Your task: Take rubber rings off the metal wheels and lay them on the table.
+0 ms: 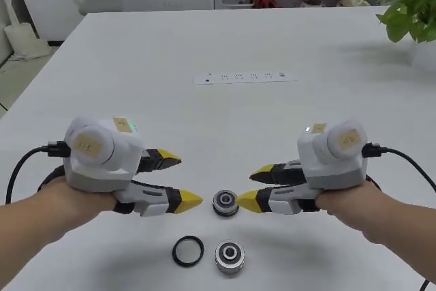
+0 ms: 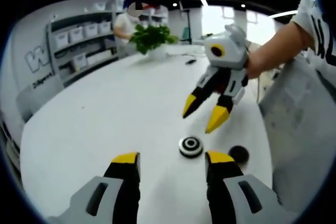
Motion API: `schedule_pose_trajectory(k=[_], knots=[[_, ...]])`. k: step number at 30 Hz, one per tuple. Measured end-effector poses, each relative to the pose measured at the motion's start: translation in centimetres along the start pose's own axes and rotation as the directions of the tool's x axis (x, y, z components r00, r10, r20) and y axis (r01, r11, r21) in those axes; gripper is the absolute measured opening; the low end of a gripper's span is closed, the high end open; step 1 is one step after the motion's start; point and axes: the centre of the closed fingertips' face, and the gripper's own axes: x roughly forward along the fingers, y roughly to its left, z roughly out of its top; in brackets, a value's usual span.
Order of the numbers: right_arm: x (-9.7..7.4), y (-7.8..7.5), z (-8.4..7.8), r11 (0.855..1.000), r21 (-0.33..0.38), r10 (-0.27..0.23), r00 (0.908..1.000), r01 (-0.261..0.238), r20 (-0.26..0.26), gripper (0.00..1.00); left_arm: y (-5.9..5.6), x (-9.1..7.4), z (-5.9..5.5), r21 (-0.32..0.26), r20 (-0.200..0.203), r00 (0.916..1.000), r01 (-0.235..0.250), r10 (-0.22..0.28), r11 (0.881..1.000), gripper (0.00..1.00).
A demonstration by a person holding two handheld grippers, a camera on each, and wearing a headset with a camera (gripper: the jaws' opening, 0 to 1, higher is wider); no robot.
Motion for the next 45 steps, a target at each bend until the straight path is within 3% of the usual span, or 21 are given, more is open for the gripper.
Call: schedule_pose_trajectory(k=[18, 36, 45], knots=[[1.4, 0.9, -1.6, 0.999, -0.037, 0.037, 0.9986, -0.038, -0.038, 0.29, -1.0, 2.1, -1.0, -0.017, -0.024, 0.9989, 0.041, -0.041, 0.999, 0.48], [1.9, 1.2, -2.0, 0.998, -0.036, 0.046, 0.9983, -0.047, -0.037, 0.23, -2.5, 3.9, -1.1, -0.030, -0.030, 0.9957, 0.087, -0.088, 0.996, 0.40], [1.9, 1.3, -2.2, 0.998, -0.032, 0.050, 0.9979, -0.051, -0.040, 0.22, -3.1, 4.6, -0.7, -0.036, -0.024, 0.9944, 0.102, -0.103, 0.994, 0.32]])
